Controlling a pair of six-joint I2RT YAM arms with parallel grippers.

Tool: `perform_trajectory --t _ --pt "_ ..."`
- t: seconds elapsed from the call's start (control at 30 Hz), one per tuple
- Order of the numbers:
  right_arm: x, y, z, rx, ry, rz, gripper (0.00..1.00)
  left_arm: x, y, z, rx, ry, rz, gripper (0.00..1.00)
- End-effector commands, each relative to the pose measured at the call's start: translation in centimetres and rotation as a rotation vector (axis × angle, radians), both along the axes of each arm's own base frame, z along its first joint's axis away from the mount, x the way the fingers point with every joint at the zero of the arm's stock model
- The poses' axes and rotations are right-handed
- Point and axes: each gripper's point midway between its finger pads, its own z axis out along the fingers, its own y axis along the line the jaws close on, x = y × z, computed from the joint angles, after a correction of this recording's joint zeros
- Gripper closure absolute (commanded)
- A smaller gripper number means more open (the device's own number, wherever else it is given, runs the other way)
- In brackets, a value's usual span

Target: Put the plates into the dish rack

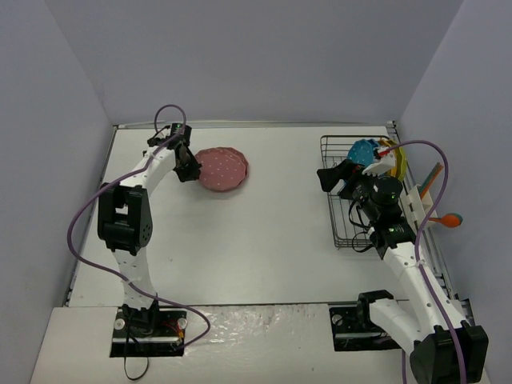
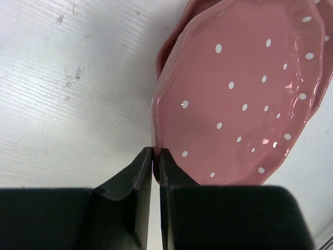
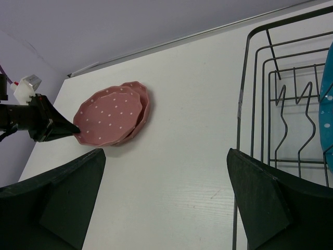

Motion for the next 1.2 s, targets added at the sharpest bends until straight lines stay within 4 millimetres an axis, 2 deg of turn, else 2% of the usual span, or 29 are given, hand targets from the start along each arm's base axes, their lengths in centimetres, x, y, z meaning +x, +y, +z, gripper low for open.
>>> perform_trajectory --t 0.0,0.1,0.37,0.73,0.93,1.07,1.17 --pt "0.2 0.7 2.7 0.015 -0.103 0.030 0.00 0.6 0.5 5.3 -0.030 -0.143 0.006 1.00" --pt "0.2 1.1 2.4 0.015 -0.097 0.040 0.00 -0.1 1.0 4.1 -0.045 -0.123 0.019 1.00" --pt "0.3 1.9 2.0 0.017 -0.089 0.059 0.00 -0.3 1.4 3.0 -0.083 -0.136 0.018 0.98" --pt "0.3 2.7 1.4 0.015 -0.079 0.070 0.00 -0.3 1.5 2.3 -0.127 -0.148 0.024 0.58" --pt "0.2 3.1 1.2 0.009 -0.075 0.080 0.00 -0.3 1.4 1.5 -0.170 -0.166 0.027 0.30" --pt "0.2 3.2 0.9 0.005 -0.070 0.085 0.00 -0.1 1.3 1.5 -0.200 -0.213 0.003 0.20" --pt "0.2 3.4 0.6 0.004 -0.066 0.092 0.00 0.4 0.9 1.8 -0.258 -0.295 -0.045 0.16"
